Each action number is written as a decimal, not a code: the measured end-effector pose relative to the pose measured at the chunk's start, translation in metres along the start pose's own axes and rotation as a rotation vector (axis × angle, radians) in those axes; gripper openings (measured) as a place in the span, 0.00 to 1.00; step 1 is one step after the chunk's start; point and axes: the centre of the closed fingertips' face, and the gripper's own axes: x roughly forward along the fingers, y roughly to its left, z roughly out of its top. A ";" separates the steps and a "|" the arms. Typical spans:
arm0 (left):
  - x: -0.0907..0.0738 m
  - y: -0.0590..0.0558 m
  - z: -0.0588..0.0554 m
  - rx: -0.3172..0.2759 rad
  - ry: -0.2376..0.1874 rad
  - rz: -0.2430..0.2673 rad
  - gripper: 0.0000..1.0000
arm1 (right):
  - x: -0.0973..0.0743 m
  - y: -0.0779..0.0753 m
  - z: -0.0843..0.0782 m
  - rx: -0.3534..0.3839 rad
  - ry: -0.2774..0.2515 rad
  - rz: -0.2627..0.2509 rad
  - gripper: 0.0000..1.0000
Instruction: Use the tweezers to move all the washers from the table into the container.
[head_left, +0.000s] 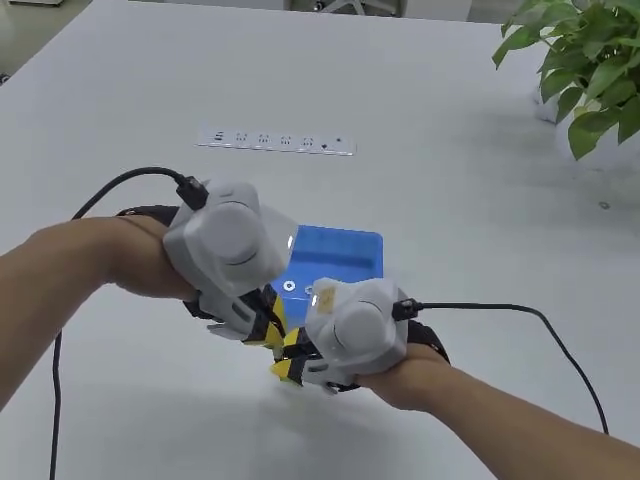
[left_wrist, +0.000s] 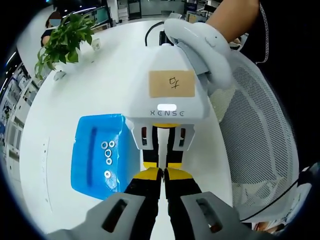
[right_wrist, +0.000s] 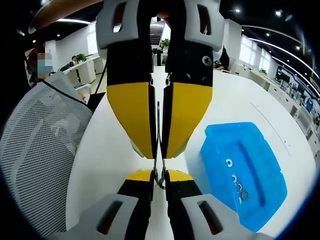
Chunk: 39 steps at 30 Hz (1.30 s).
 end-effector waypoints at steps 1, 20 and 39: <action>0.000 0.000 0.000 -0.001 -0.001 0.002 0.07 | 0.000 0.000 0.000 0.001 0.000 0.001 0.10; -0.003 -0.004 0.005 0.019 0.006 -0.001 0.07 | -0.007 0.003 0.000 -0.006 0.008 0.002 0.10; -0.037 0.004 0.027 0.073 0.020 0.015 0.07 | -0.033 -0.011 0.030 -0.038 -0.015 -0.025 0.10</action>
